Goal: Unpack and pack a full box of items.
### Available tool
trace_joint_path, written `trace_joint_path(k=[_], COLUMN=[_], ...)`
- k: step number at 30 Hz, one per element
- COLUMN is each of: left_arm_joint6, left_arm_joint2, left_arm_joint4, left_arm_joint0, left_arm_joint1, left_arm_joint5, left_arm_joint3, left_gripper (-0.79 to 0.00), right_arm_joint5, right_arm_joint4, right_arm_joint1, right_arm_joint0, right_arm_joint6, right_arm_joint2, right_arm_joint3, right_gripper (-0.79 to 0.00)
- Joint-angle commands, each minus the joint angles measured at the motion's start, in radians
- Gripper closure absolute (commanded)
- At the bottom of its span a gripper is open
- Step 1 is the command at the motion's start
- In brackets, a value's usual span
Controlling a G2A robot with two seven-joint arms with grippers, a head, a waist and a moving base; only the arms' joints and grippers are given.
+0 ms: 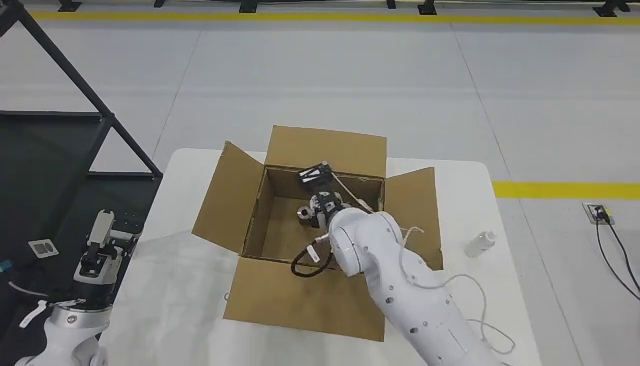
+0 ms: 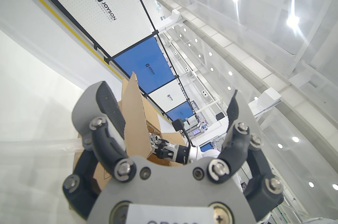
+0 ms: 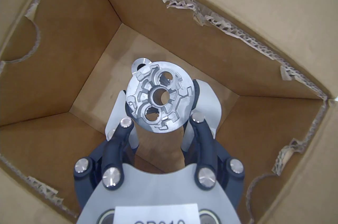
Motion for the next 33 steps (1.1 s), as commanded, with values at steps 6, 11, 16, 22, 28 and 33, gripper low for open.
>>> trace_joint_path(k=[6, 11, 16, 22, 28, 33], left_arm_joint6=[0.0, 0.0, 0.0, 0.0, 0.0, 0.0], left_arm_joint2=[0.0, 0.0, 0.0, 0.0, 0.0, 0.0], left_arm_joint4=[0.0, 0.0, 0.0, 0.0, 0.0, 0.0], left_arm_joint0=[0.0, 0.0, 0.0, 0.0, 0.0, 0.0], left_arm_joint1=[0.0, 0.0, 0.0, 0.0, 0.0, 0.0], left_arm_joint5=[0.0, 0.0, 0.0, 0.0, 0.0, 0.0], left_arm_joint3=[0.0, 0.0, 0.0, 0.0, 0.0, 0.0], left_gripper=[-0.785, -0.785, -0.785, -0.785, -0.785, -0.785], right_arm_joint5=[-0.005, 0.003, -0.017, -0.031, -0.037, -0.034], right_arm_joint4=[0.084, 0.101, 0.132, 0.141, 0.136, 0.12], right_arm_joint1=[-0.023, -0.033, -0.04, -0.044, -0.044, -0.041], right_arm_joint0=[0.062, 0.082, 0.089, 0.089, 0.073, 0.055], right_arm_joint6=[-0.045, -0.08, -0.118, -0.133, -0.141, -0.138], right_arm_joint2=[0.018, 0.025, 0.037, 0.045, 0.054, 0.063], right_arm_joint3=[0.19, 0.278, 0.334, 0.356, 0.345, 0.32], right_gripper=[0.0, 0.0, 0.0, -0.24, -0.323, -0.366])
